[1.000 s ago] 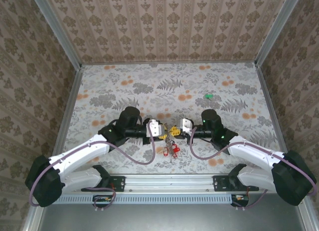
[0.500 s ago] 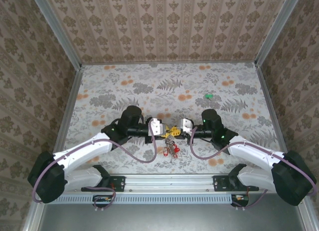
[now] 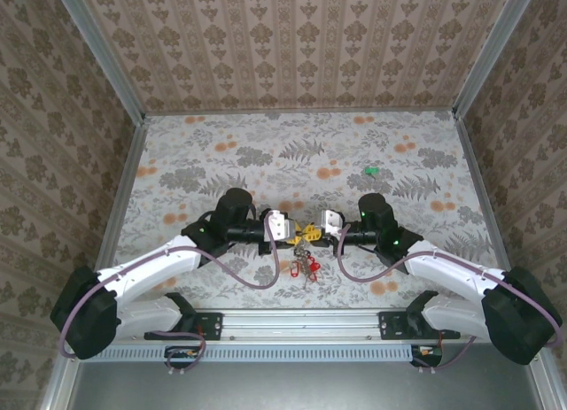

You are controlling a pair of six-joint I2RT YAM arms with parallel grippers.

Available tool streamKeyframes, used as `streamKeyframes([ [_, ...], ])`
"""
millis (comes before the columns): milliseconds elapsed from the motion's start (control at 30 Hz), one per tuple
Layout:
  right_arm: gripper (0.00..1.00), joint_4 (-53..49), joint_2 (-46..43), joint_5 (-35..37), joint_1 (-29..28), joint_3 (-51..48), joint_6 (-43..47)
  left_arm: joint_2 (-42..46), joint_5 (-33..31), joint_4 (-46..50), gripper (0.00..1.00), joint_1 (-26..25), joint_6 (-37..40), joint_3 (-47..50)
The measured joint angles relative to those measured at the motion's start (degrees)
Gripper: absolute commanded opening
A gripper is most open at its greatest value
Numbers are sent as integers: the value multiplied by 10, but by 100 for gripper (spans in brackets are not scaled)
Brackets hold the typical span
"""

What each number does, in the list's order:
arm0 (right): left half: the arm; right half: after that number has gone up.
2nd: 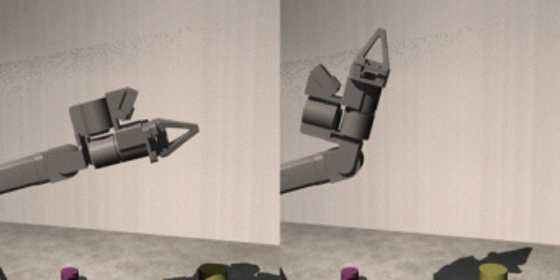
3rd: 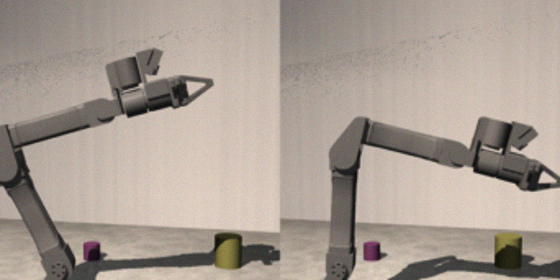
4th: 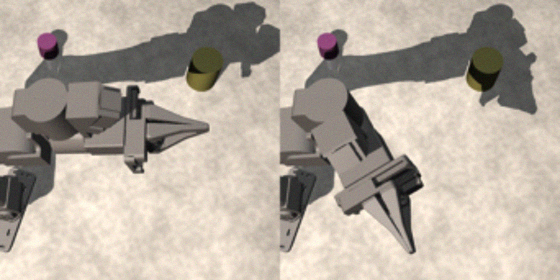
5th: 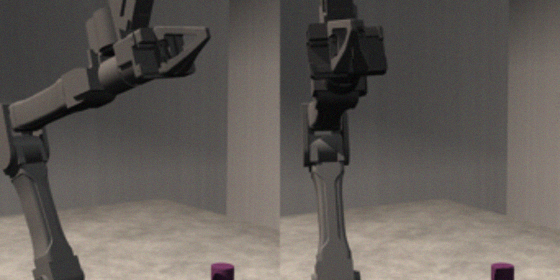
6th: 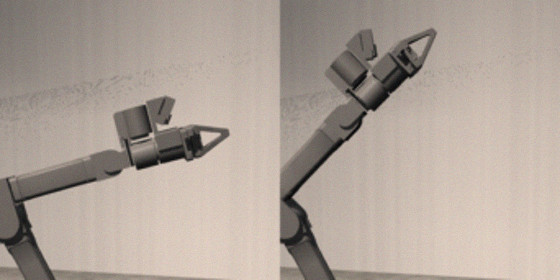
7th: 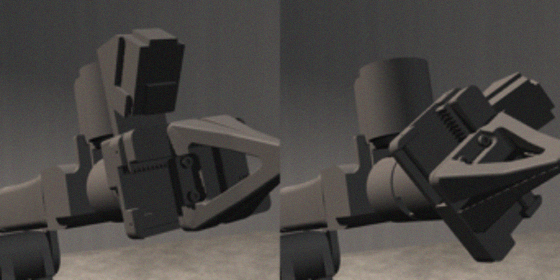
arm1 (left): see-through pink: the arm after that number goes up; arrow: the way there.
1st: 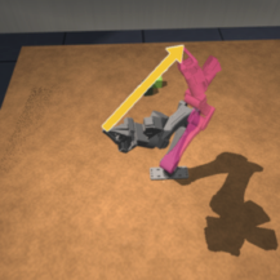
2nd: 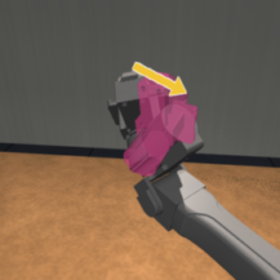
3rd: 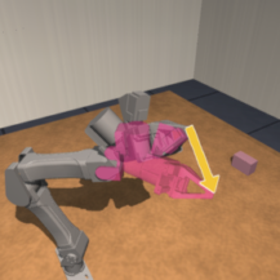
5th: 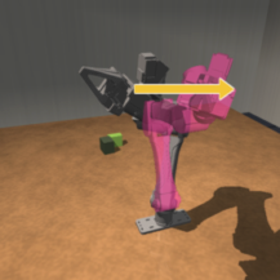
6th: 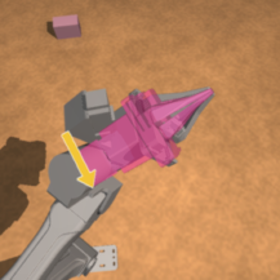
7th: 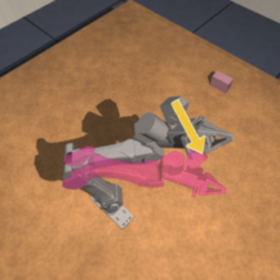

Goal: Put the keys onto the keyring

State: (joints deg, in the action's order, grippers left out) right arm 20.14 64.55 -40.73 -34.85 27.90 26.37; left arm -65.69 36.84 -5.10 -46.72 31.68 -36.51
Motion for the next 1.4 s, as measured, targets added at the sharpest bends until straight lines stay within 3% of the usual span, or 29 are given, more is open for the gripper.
streamKeyframes([
  [533,0,0,-4,4,0,0,0,1,-21,-17,16,0,-4,20],
  [800,0,0,-4,4,0,0,3,1,-21,-27,19,0,-9,21],
  [1100,1,0,-5,4,1,0,4,1,-12,-29,0,3,-14,21],
  [1200,37,-1,-5,5,1,0,2,1,-7,-27,0,4,-20,20],
  [1267,50,5,-9,14,1,-1,-4,1,-14,-17,0,3,-23,19],
  [1400,52,31,-28,52,3,-8,-32,0,-50,22,0,3,-32,0],
])
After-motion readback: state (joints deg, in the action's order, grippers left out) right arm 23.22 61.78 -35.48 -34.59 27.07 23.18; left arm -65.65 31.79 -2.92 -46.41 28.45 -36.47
